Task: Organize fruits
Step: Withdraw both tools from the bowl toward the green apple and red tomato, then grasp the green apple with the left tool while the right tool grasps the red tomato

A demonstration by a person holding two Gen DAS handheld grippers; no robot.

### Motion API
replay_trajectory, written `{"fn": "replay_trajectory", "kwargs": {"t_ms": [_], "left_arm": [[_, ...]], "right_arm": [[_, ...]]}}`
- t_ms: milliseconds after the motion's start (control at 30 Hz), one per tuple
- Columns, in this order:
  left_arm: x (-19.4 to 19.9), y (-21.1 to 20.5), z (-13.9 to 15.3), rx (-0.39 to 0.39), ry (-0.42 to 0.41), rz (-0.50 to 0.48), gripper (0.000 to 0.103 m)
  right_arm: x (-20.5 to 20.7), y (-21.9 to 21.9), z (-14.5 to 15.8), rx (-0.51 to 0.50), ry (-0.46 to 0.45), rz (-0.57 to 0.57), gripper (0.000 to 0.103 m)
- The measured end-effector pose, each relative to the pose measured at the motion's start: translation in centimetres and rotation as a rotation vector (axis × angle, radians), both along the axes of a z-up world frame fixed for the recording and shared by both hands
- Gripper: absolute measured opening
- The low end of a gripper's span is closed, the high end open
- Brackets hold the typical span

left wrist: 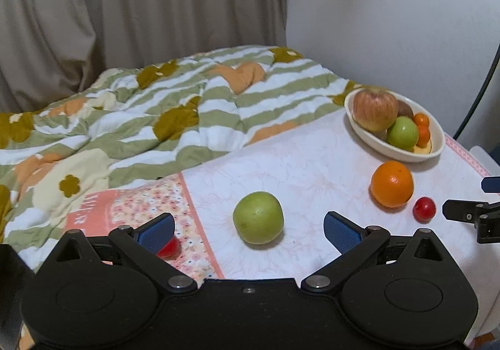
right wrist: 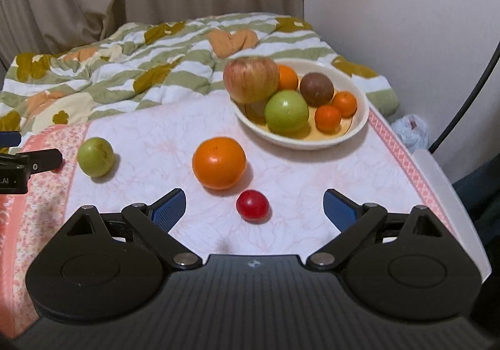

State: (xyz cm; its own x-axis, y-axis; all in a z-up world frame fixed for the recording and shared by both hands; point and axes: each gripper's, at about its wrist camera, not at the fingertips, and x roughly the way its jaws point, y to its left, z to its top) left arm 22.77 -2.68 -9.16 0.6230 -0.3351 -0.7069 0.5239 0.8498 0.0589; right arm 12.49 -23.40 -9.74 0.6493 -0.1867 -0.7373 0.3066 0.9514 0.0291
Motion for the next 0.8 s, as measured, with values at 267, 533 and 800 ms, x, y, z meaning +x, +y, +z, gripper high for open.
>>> {"fn": "replay_trajectory", "kwargs": {"t_ms": [267, 533, 800], "left_arm": [[2.9, -1.3, -3.0, -0.004, 0.096, 0.028, 0.091], [4.6, -2.0, -4.2, -0.05, 0.145, 0.114, 0.072], [5.2, -2.5, -4.9, -0.053, 0.189, 0.142, 0.055]], "right_arm": [[1.8, -0.8, -3.1, 0.023, 0.054, -0.028, 0.103], [2.9, -1.2, -4.6, 0.024, 0.089, -0.02, 0.103], [3.9, -1.3, -5.5, 0.027, 0.116, 0.006, 0.093]]}}
